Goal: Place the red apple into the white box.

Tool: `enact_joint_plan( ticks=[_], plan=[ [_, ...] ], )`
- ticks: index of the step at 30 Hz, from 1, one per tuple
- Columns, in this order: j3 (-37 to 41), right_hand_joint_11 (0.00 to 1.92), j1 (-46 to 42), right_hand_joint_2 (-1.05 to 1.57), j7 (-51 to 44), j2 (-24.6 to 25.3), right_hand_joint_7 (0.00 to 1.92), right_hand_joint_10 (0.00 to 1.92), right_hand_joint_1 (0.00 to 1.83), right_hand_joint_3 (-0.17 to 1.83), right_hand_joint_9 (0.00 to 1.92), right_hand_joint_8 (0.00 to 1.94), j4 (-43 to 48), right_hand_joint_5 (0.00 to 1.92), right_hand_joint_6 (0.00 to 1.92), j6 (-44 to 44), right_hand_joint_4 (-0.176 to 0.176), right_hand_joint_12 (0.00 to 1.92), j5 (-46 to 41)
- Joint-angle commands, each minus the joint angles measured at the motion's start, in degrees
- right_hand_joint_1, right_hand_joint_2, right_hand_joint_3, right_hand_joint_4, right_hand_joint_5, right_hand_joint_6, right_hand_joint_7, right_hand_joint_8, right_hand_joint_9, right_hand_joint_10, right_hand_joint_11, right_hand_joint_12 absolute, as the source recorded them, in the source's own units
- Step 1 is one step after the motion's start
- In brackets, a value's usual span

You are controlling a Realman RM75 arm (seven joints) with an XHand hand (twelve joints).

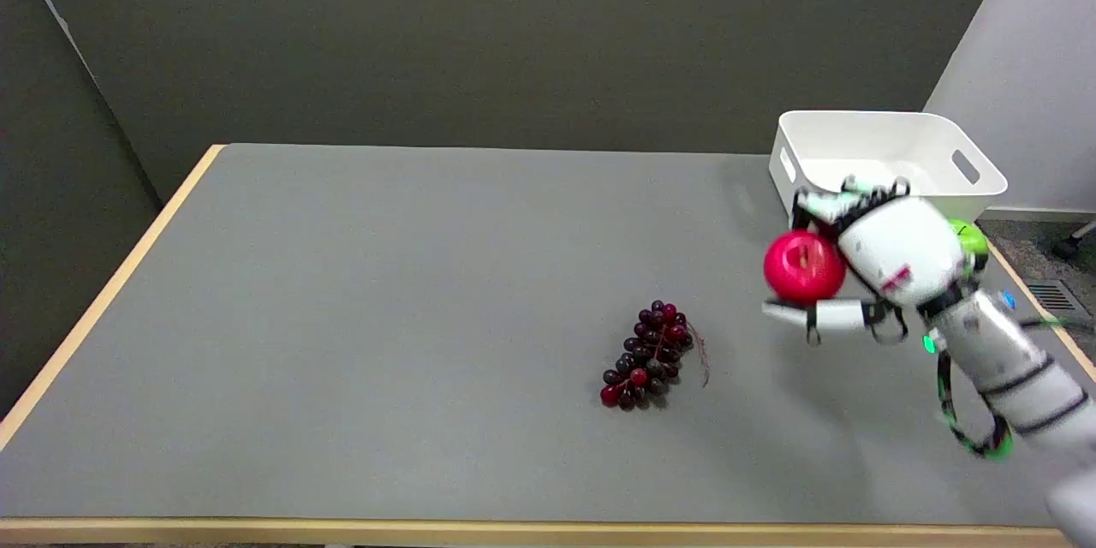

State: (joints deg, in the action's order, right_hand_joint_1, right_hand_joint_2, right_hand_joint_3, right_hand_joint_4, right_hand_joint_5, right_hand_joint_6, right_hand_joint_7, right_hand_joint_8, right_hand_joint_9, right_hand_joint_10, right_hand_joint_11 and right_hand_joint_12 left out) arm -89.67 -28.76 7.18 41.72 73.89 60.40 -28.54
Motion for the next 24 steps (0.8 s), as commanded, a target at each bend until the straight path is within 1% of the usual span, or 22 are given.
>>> enact_joint_plan(
  ticks=[1,3,5,10,13,15,24],
  plan=[
    [4.3,0.59,31.3,1.02,3.58,-3.94,0.87,1.81,0.99,0.54,0.93,1.93,-11.04,0.7,1.53,-24.12,-0.047,1.92,-0.4],
    [3.19,0.55,36.46,1.04,5.23,-3.21,0.87,1.82,0.99,0.52,0.93,1.94,-15.12,0.69,1.55,-25.74,-0.062,1.92,-0.4],
    [2.2,0.51,40.35,1.05,6.99,-2.98,0.87,1.83,0.99,0.51,0.92,1.94,-18.28,0.68,1.55,-26.95,-0.068,1.92,-0.4],
    [-1.18,0.47,50.76,1.06,11.14,-3.46,0.86,1.83,0.99,0.5,0.91,1.94,-27.5,0.68,1.56,-33.08,-0.071,1.92,0.16],
    [-5.63,0.43,57.86,1.07,13.89,-3.42,0.85,1.84,0.99,0.49,0.91,1.94,-33.64,0.67,1.56,-36.68,-0.074,1.92,0.16],
    [-8.12,0.43,61.1,1.07,15.67,-3.21,0.85,1.84,0.99,0.48,0.9,1.94,-37.13,0.67,1.55,-38.13,-0.078,1.92,0.16],
    [-11.88,0.41,63.4,1.07,17.6,-2.47,0.84,1.82,1.0,0.48,0.89,1.94,-45.17,0.68,1.55,-41.01,-0.086,1.92,0.16]
  ],
)
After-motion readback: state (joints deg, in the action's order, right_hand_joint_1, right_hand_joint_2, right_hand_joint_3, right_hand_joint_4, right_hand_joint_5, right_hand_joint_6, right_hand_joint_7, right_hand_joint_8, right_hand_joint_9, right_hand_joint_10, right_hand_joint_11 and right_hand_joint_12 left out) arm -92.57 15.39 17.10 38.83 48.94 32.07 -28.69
